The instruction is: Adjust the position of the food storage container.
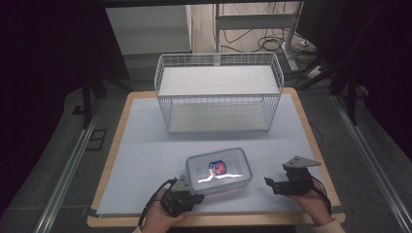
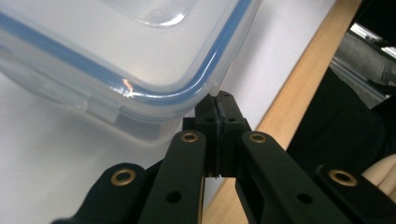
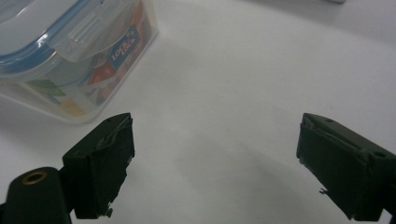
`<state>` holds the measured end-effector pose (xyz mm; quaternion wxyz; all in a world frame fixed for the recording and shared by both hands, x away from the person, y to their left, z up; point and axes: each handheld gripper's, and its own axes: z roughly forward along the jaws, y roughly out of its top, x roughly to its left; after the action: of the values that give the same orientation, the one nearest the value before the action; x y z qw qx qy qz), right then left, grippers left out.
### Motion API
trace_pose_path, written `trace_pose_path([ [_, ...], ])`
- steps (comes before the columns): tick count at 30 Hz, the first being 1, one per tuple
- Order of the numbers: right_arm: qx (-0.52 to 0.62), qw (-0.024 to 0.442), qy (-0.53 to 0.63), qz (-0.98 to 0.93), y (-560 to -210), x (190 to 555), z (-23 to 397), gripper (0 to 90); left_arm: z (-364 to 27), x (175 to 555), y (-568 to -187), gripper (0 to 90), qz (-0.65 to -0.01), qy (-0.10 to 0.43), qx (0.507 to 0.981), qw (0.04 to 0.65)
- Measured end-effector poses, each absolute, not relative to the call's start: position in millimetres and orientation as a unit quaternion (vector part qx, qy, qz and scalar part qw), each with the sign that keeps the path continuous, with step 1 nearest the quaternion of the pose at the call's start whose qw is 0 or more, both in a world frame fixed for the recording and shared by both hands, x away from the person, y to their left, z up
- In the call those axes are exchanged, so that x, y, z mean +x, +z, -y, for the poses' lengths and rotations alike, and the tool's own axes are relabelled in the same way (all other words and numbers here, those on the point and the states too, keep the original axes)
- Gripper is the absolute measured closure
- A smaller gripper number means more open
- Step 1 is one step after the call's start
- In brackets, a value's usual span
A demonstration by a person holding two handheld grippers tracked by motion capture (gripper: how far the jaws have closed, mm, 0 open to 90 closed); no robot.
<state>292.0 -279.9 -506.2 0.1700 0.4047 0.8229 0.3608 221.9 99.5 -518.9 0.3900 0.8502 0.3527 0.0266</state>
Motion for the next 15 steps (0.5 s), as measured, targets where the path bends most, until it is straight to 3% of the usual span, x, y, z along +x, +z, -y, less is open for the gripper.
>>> trace_pose_path([
  [15, 0.405, 0.171, 0.360, -0.823, -506.4, 292.3, 280.3, 11.0, -110.5, 233.9, -519.7, 89.9, -0.376, 0.028, 0.837, 0.397],
])
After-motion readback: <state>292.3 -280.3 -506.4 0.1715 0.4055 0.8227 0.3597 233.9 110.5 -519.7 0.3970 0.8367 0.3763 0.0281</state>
